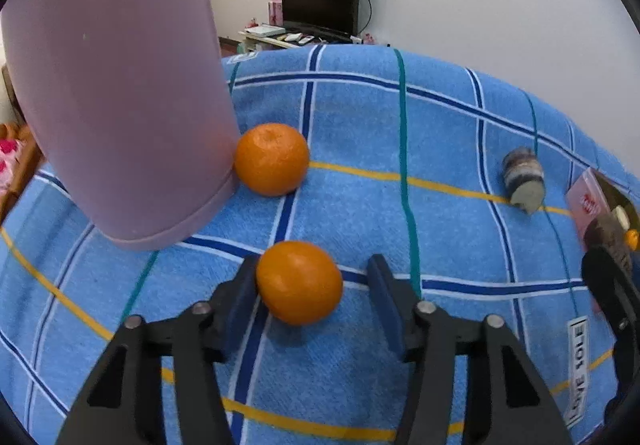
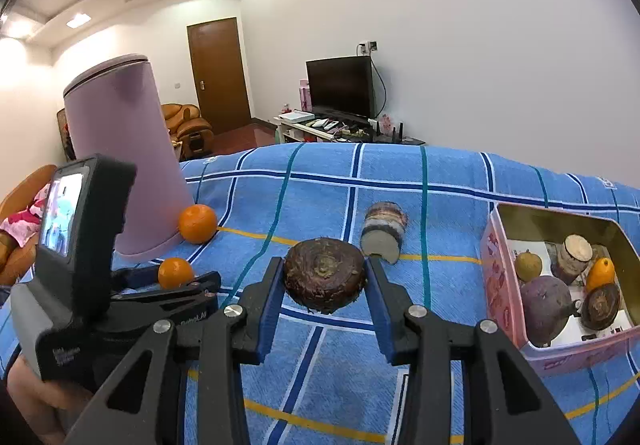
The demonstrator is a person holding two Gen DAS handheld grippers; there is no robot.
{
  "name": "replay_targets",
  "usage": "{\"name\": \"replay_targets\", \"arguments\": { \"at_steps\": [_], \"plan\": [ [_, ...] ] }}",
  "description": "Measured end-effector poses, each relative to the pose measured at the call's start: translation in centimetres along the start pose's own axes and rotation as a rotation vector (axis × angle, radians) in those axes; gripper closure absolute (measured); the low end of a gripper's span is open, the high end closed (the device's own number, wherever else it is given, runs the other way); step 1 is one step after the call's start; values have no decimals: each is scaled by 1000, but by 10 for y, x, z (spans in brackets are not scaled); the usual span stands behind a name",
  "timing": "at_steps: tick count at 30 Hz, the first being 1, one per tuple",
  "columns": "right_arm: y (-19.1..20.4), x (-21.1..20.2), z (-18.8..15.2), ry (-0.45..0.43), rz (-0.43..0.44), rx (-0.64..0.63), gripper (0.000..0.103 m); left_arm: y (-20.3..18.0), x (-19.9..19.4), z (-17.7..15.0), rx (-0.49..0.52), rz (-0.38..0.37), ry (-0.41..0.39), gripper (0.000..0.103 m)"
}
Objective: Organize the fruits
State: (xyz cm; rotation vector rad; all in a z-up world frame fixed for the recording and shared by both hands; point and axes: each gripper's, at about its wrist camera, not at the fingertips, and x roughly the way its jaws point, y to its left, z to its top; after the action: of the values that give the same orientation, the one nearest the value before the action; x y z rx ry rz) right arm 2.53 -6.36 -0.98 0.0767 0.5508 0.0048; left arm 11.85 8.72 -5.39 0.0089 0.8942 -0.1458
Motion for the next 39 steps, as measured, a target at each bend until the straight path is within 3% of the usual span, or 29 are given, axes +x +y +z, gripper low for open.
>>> {"name": "replay_targets", "arguments": {
  "at_steps": [2, 3, 9, 15, 21, 39],
  "plan": [
    [0, 0, 0, -1, 1, -4, 61, 1, -1, 0, -3, -9, -2, 54],
    [0, -1, 0, 1, 1, -5, 61, 0, -2, 1, 0, -14, -4, 63],
    [2, -7, -1, -23, -11, -15, 61, 1, -11, 0, -18, 7, -37, 63],
    [15, -24, -5, -106, -28, -82, 61, 6, -45, -10, -68, 76, -199, 64],
    [25, -34, -8, -158, -39, -133, 61, 13, -63, -14, -86, 122, -301, 64],
    [19, -46, -13, -171, -53, -120, 61, 2, -75, -21, -67, 183, -402, 63]
  ]
}}
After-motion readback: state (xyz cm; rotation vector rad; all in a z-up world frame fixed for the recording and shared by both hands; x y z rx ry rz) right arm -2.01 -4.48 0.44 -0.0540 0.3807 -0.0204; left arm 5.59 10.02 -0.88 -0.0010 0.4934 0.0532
